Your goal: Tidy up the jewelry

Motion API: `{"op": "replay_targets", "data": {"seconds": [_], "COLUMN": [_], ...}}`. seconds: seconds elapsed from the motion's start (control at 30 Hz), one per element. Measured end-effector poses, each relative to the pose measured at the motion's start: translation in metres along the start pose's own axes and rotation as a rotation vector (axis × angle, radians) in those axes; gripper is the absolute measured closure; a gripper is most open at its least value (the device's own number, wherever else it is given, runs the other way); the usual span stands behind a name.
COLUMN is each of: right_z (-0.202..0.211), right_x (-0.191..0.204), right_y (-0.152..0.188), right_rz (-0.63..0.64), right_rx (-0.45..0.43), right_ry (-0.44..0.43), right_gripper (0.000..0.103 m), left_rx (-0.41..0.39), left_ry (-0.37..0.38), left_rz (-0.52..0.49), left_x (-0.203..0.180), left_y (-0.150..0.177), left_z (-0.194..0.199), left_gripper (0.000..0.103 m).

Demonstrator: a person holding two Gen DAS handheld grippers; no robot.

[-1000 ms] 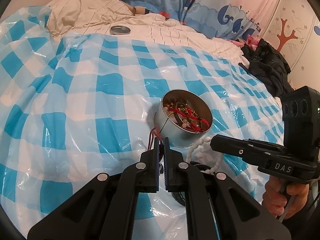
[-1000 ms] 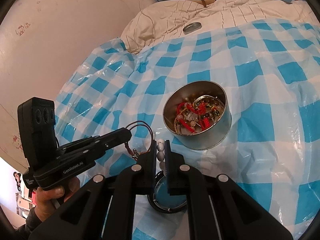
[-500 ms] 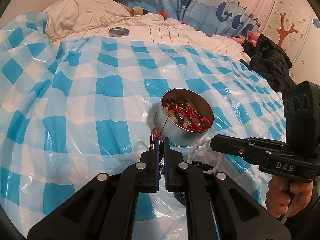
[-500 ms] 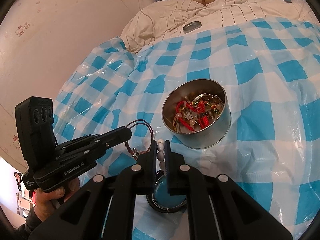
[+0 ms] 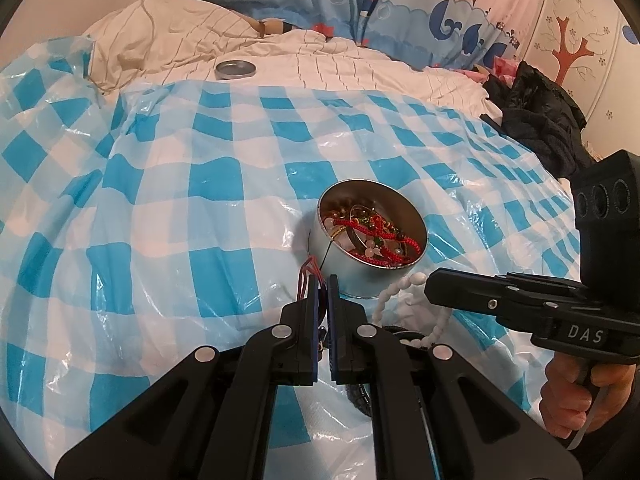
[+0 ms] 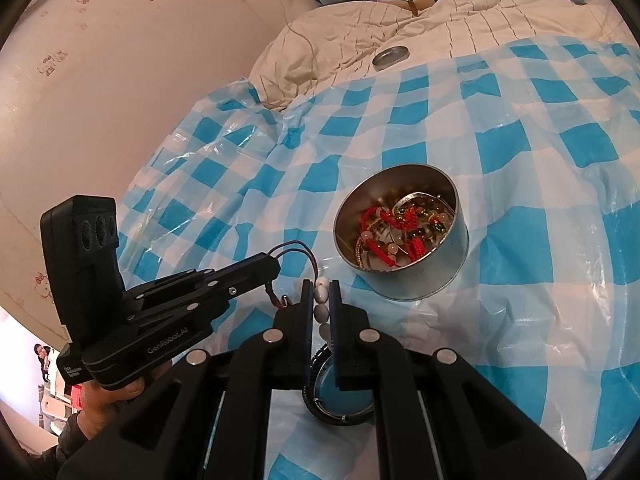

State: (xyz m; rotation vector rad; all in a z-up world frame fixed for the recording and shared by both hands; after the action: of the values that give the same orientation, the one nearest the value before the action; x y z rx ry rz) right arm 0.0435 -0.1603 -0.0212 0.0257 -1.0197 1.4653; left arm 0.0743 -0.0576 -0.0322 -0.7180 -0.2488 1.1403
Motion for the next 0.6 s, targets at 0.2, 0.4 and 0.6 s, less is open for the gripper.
{"op": "replay_targets", "data": {"seconds": [0.2,0.4,0.6], "right_z": [0.004,0.019,0.028], "right_x": [0.003,0.005,0.0], "right_y": [-0.003,-0.015,-0.022], "right_rz": [-0.006,-0.012,-0.032], "right_rx": [-0.017,-0.076,-0.103], "right_ry": [-0.028,-0.067,-0.074], "right_gripper": [0.095,0.095,0.095], "left_rx": [-0.012,-0.035,-0.063], "left_ry": [0.001,0.008,0.02], "left_rz": [-0.008,-0.011,-0.005], "left_x": [-0.003,-0.008,-0.011], "left_y": [-0.004,-0.01,-0.018], "left_z": [0.002,0.008,0.014], "left_gripper": [0.1,0.1,0.1]}}
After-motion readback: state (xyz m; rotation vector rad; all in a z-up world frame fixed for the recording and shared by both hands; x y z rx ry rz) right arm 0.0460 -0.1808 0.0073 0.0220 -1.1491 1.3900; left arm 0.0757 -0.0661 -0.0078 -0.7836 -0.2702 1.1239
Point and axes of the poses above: each gripper's, at about its wrist camera, not at the fingertips, and z roughly against the way its jaws point, x to its left, y to its underside, the point moved 9 cm from there along -z, roughly the way its jaws point, and after that the axes turned 3 degrees about -y, right-handed, at the moved point
